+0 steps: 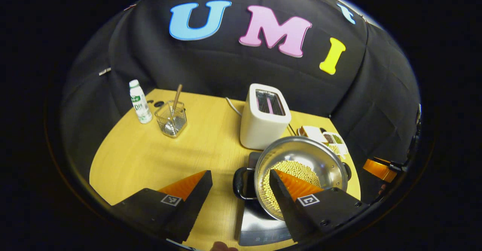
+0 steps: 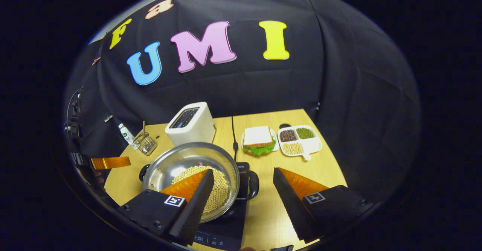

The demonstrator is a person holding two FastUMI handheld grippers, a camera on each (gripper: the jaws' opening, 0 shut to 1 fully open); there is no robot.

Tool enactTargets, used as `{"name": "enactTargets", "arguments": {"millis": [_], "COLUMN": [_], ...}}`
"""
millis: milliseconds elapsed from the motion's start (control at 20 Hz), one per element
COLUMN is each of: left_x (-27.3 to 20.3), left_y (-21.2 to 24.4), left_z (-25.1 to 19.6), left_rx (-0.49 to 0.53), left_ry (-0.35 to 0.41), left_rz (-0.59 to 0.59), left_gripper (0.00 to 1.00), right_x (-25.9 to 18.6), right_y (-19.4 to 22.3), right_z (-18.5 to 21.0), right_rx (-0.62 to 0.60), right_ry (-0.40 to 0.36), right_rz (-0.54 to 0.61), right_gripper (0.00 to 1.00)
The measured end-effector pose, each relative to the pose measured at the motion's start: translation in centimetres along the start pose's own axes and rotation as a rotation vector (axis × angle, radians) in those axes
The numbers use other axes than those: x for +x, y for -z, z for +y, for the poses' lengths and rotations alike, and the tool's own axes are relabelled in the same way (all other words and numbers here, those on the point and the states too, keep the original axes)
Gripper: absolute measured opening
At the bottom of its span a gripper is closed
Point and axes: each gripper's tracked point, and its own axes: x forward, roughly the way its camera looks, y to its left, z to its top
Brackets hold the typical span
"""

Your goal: First push the handle of the pot to place it horizontally, then grasp the pot with both hands and set it on the induction cooktop.

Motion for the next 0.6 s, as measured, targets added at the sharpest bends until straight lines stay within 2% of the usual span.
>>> {"name": "enactTargets", "arguments": {"millis": [150, 350, 600], "left_x": [-4.2, -10.5, -17.4], "left_y": [-2.8, -7.0, -8.6], "left_z": [0.1, 0.9, 2.0], "left_rx": [0.034, 0.096, 0.101], "left_ry": [0.031, -0.001, -0.038], "left_rz": [-0.103, -0.266, -0.407], "left_gripper": [0.95, 0.95, 0.95], "right_x": [-3.8, -9.2, -14.8], "right_y": [-4.1, -9.2, -11.0], "right_z": [0.9, 2.1, 3.6], "right_rx": [-0.01, -0.055, -0.039], "right_ry": [0.03, 0.06, 0.082], "right_rz": [-0.132, -0.314, -0.42], "right_gripper": [0.99, 0.99, 0.98]}}
